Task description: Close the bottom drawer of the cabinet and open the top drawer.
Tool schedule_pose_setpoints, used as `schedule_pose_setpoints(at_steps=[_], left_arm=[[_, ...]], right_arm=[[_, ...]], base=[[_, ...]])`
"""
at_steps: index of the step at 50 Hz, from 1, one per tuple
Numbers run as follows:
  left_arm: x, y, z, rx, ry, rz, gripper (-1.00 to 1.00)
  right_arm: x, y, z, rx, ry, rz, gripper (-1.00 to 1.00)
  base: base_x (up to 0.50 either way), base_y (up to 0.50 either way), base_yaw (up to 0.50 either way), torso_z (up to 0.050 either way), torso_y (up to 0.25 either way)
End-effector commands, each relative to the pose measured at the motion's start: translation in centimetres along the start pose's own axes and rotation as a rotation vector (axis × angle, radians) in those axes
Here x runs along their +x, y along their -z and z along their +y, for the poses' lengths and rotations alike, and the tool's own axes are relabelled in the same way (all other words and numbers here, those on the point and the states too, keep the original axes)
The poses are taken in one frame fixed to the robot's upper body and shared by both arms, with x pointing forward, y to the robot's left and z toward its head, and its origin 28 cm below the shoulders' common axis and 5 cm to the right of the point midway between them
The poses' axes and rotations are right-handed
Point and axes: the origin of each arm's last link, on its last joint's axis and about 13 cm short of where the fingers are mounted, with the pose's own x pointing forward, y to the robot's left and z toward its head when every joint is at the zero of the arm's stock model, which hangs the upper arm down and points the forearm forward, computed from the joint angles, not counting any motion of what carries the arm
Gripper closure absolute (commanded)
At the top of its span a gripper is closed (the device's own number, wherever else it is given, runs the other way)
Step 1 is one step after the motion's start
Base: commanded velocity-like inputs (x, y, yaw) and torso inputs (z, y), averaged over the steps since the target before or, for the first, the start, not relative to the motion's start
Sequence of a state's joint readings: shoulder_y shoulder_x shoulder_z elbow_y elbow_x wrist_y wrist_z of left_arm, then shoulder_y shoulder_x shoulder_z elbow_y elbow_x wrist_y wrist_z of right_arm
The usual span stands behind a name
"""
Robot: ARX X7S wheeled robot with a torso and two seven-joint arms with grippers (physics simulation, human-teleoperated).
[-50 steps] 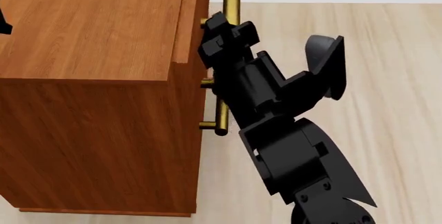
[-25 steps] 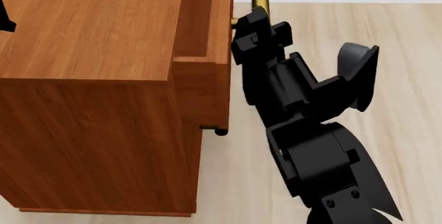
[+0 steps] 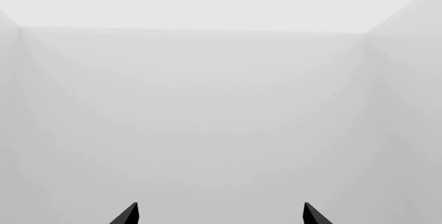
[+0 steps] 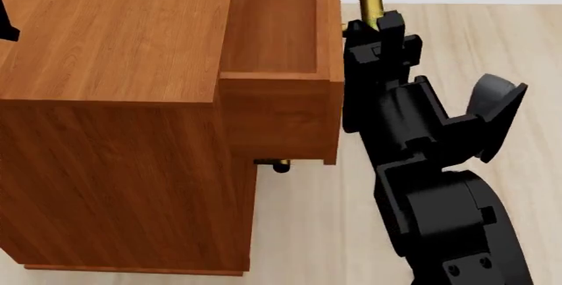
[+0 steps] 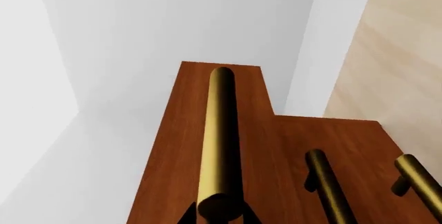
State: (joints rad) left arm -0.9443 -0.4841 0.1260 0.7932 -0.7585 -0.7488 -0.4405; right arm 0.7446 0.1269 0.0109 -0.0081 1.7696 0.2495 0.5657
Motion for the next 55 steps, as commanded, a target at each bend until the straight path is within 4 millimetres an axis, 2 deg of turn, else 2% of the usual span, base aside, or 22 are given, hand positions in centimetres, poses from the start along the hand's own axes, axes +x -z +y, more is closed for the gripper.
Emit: schedule_pose_setpoints(at_steps=[1,55], left_arm=[[0.0,-0.1,0.0,-0.001,0.000,-0.002,-1.00],[0.1,-0.1,-0.3,-0.004,0.010,-0.002,-1.00]], right_arm=[[-0.5,-1.7,1.6,0.043,-0.136,-0.072,1.00],[-1.1,-2.9,2.1,0.017,-0.150,-0.131,1.00]], base=[[0.00,0.00,0.00,0.000,0.000],[-0.01,0.00,0.00,0.001,0.005]])
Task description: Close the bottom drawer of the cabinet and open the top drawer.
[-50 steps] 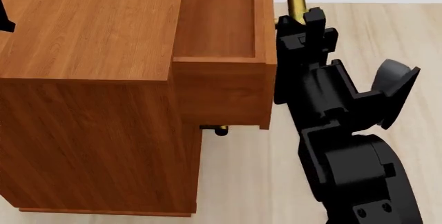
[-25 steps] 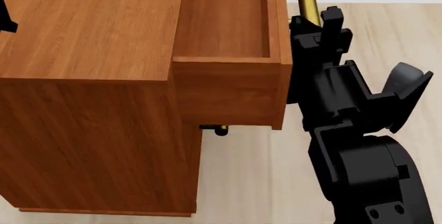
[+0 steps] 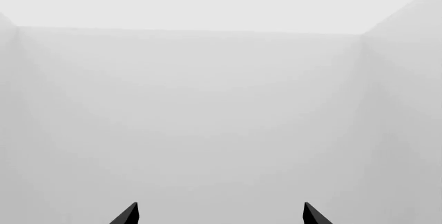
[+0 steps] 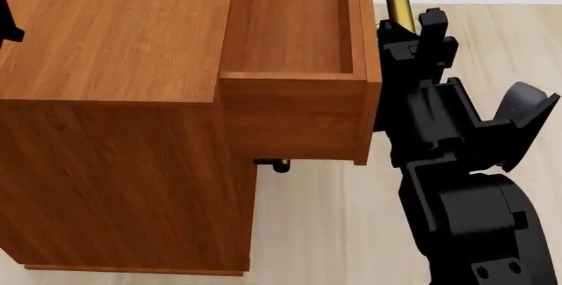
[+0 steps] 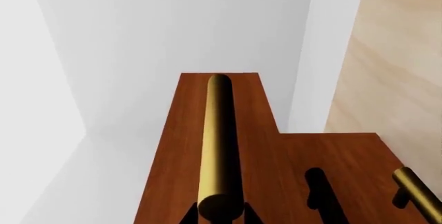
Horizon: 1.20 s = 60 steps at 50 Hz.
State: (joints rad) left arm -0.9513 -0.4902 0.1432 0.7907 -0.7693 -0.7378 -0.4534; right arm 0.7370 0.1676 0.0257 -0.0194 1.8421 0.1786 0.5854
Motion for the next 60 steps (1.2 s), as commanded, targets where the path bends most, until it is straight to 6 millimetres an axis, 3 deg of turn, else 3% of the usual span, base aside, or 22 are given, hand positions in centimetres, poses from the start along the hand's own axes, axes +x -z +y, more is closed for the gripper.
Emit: schedule_pose_setpoints(at_steps=[1,3,4,34,60], left_arm=[[0.1,0.0,-0.1,-0.001,0.002,-0.001,-1.00],[0.1,0.0,-0.1,0.001,0.003,-0.001,-1.00],[0.2,0.0,-0.1,0.000,0.004,-0.001,-1.00],[0.1,0.0,0.0,-0.001,0.000,-0.002,-1.00],[0.0,0.0,0.0,-0.002,-0.003,-0.003,-1.00]], right_arm=[[-0.6,-1.2,1.9,-0.047,-0.159,-0.072,1.00],[-0.6,-1.2,1.8,-0.048,-0.158,-0.074,1.00],[-0.5,-1.2,1.8,-0.048,-0.158,-0.072,-1.00],[-0.5,-1.2,1.4,-0.046,-0.145,-0.077,-1.00],[0.0,-1.3,-1.3,-0.034,-0.056,-0.085,-1.00]], base=[[0.00,0.00,0.00,0.000,0.000],[-0.01,0.00,0.00,0.005,0.005],[0.00,0.00,0.00,0.000,0.010],[0.00,0.00,0.00,0.000,0.001],[0.00,0.00,0.00,0.000,0.000]])
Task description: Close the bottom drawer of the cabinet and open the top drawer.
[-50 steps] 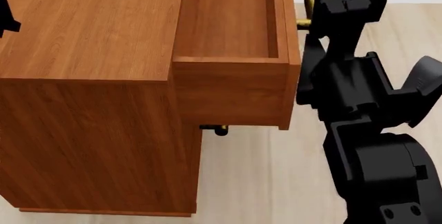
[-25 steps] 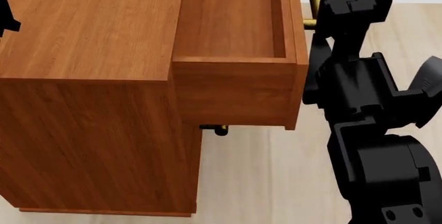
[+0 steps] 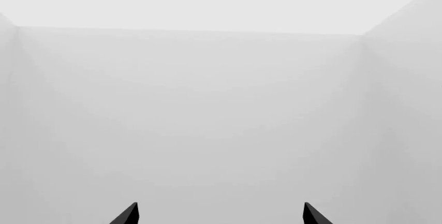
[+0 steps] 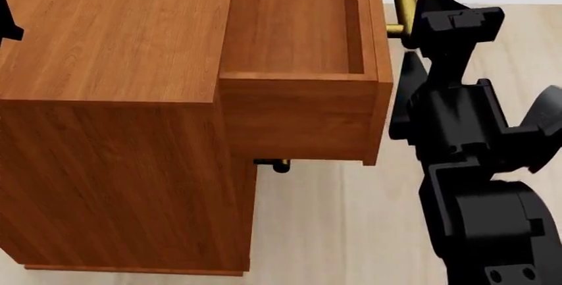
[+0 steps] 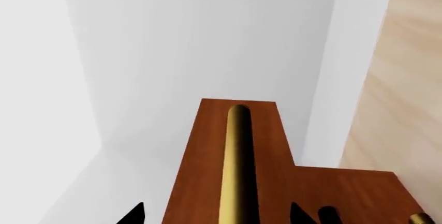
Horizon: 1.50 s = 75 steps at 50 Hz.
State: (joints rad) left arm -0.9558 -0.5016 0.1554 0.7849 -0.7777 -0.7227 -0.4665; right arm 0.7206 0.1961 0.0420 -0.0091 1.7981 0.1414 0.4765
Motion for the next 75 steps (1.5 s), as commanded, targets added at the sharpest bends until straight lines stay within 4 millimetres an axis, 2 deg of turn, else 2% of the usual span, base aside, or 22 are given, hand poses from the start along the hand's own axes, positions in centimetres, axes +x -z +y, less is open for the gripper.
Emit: schedule_pose_setpoints(at_steps=[1,8,26,48,55,75], left_arm=[[0.0,0.0,0.0,-0.002,0.000,-0.001,-1.00],[-0.1,0.0,0.0,0.000,-0.002,0.000,-1.00],[0.0,0.0,0.0,-0.003,0.001,-0.001,-1.00],[0.3,-0.3,-0.4,-0.005,0.014,-0.008,-1.00],[0.3,-0.4,-0.5,-0.007,0.018,-0.009,-1.00],[0.3,-0.5,-0.7,-0.009,0.025,-0.011,-1.00]], right_arm=[[0.1,0.0,-0.8,-0.002,0.021,-0.002,-1.00],[0.1,-0.1,-1.2,-0.005,0.028,-0.003,-1.00],[-0.1,-1.0,-0.5,-0.013,0.022,-0.049,-1.00],[-0.9,-2.3,1.5,-0.029,-0.031,-0.094,-1.00],[-1.0,-3.2,1.3,-0.043,-0.035,-0.122,-1.00],[-2.0,-3.7,2.8,-0.072,-0.047,-0.172,-1.00]], base=[[0.00,0.00,0.00,0.000,0.000],[0.00,0.00,0.00,0.000,0.000],[0.00,0.00,0.00,0.000,0.000],[0.00,0.00,0.00,0.000,0.000],[0.00,0.00,0.00,0.000,0.000],[0.00,0.00,0.00,0.000,0.000]])
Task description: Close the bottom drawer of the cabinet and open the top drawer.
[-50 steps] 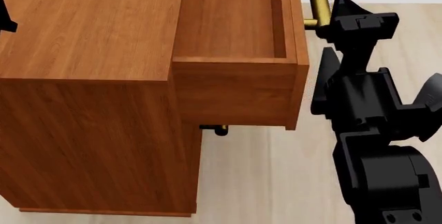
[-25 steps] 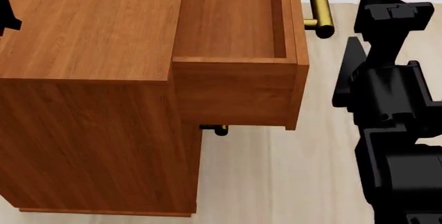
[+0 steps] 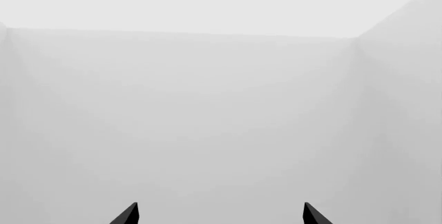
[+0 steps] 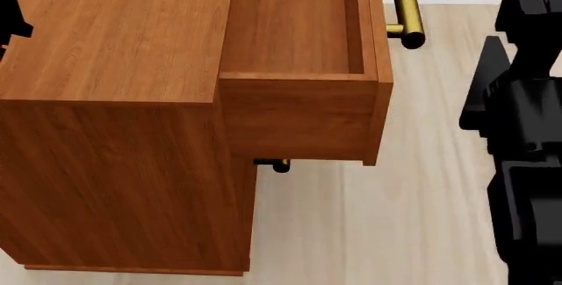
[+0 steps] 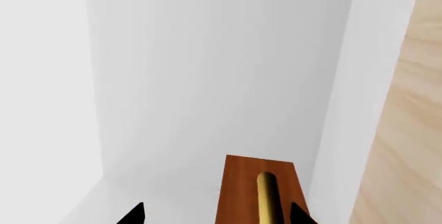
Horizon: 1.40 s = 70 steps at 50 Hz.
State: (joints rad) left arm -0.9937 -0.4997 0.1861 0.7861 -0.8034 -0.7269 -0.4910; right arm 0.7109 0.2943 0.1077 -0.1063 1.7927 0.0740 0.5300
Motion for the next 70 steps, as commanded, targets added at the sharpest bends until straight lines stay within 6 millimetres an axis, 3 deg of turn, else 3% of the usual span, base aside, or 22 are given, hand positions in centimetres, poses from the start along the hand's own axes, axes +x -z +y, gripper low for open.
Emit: schedule_pose_setpoints(at_steps=[1,7,15,39,50,70], left_arm=[[0.1,-0.1,-0.1,-0.002,0.004,-0.002,-1.00],[0.0,-0.1,-0.1,-0.001,0.004,-0.002,-1.00],[-0.1,-0.2,0.0,-0.004,0.000,-0.002,-1.00],[-0.3,0.1,0.0,-0.013,0.000,0.000,-1.00],[-0.3,0.3,0.0,-0.016,-0.002,0.002,-1.00],[-0.3,0.6,0.2,-0.021,-0.006,0.002,-1.00]], right_arm=[[-0.6,-0.5,0.7,-0.016,-0.010,-0.027,-1.00],[-0.9,-0.7,1.2,-0.036,-0.021,-0.035,-1.00],[0.0,-0.3,2.9,-0.334,-0.024,0.000,-1.00],[0.6,-1.1,6.2,-0.826,-0.015,0.008,-1.00],[2.5,-1.2,7.9,-1.120,0.007,0.106,-1.00],[5.2,-1.6,11.3,-1.433,0.003,0.271,-1.00]], base=[[0.00,0.00,0.00,0.000,0.000],[0.00,0.00,0.00,0.000,0.000],[0.00,0.00,0.00,0.000,0.000],[0.00,0.00,0.00,0.000,0.000],[0.00,0.00,0.00,0.000,0.000],[0.00,0.00,0.00,0.000,0.000]])
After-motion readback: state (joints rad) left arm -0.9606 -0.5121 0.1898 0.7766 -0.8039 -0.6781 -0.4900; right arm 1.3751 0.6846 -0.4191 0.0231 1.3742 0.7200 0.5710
